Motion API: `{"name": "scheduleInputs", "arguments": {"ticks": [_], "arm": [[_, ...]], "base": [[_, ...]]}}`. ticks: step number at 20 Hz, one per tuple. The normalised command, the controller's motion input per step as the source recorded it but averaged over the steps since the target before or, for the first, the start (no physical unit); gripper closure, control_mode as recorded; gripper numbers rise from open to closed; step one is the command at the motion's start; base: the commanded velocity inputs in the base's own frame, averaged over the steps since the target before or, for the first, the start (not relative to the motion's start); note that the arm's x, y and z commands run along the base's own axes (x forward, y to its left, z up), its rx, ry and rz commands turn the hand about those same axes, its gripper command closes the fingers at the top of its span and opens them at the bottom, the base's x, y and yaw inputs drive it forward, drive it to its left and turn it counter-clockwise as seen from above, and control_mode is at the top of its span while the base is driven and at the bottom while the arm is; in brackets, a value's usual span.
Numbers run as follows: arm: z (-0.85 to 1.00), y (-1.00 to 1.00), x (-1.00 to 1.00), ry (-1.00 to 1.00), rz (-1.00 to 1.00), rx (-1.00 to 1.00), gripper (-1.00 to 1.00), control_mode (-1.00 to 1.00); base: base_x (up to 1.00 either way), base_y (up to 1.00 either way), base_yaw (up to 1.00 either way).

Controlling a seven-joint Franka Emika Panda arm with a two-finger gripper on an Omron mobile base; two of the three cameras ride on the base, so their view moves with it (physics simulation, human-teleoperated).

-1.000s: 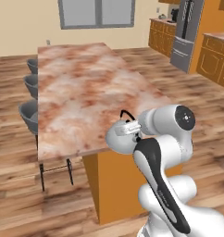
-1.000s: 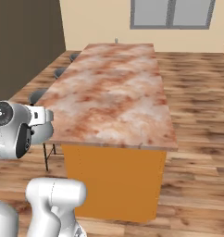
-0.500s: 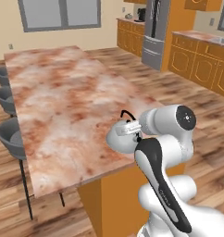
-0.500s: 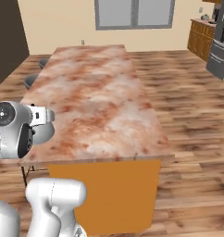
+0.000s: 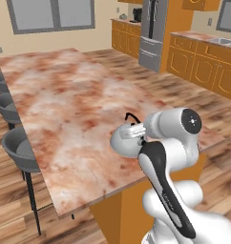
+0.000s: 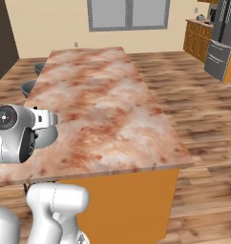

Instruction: The kettle is done boiling. Turn off the stove, then wait for 300 timesteps before moving the kettle to the dining table.

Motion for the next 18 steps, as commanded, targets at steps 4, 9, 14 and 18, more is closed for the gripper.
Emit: {"name": "scheduleInputs", "arguments": {"ticks": [4, 9, 14, 18], "arm": [[0.0, 0.0, 0.0, 0.0, 0.0, 0.0, 1.0, 1.0], [0.0, 0.05, 0.25, 0.0, 0.0, 0.0, 1.0, -1.0], [-0.02, 0.2, 0.38, 0.0, 0.0, 0.0, 1.0, -1.0], [-0.07, 0.25, 0.39, 0.0, 0.03, 0.0, 1.0, -1.0]], "base": [[0.0, 0.0, 0.0], [0.0, 0.0, 0.0], [0.0, 0.0, 0.0], [0.0, 0.0, 0.0]]}}
